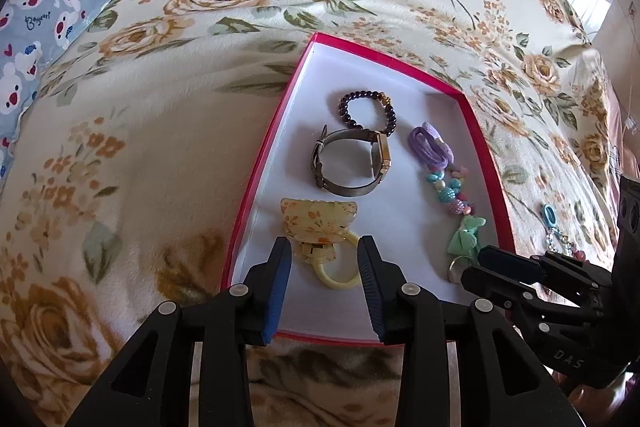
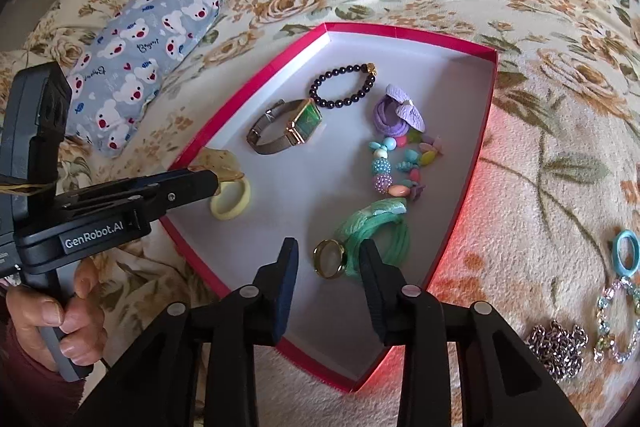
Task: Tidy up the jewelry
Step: 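Carry the claw clip and gold ring into the red box and open both grippers, then move both open grippers back over the remaining jewelry on the bedspread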
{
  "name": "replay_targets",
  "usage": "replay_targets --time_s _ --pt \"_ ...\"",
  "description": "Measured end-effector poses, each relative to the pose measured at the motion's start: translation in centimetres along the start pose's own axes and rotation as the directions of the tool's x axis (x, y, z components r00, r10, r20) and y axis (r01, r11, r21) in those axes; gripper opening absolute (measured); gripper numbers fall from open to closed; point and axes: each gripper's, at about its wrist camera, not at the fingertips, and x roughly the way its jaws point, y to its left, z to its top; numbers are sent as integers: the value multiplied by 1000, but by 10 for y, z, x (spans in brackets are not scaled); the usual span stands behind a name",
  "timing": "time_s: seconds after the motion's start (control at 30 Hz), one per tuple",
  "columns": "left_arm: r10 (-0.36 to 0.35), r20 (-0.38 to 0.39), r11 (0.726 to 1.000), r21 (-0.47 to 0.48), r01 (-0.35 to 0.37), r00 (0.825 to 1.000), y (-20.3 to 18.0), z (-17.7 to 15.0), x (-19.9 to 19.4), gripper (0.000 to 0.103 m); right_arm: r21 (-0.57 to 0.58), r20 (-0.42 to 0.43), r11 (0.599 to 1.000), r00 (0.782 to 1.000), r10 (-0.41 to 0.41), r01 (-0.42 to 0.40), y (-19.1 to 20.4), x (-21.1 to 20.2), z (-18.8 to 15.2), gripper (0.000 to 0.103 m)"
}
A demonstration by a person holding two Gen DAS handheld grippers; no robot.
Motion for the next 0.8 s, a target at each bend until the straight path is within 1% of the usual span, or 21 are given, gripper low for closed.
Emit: replay_targets --time_s 0.23,0.37,0.5,0.6,0.67,0.8 --pt "-8 29 1000 -3 9 1000 -2 -3 -19 45 27 51 999 998 30 -31 -1 -25 -3 44" --pt "-25 46 1000 -7 25 999 -4 -6 -31 48 51 78 997 995 61 -65 -6 -40 -7 45" --pt "-34 55 999 5 34 998 -10 -10 -40 55 71 106 996 993 53 -61 -13 -55 -14 45" --pt "-50 54 999 13 50 997 -15 -14 -45 56 93 137 994 990 40 -53 -20 -68 -20 47" --pt "-62 50 998 17 61 997 -19 -18 -48 58 110 155 993 987 32 -49 -27 -76 -23 51" --pt "-80 38 996 31 79 996 -26 -21 -49 59 130 182 991 983 12 -36 -39 -92 -28 51"
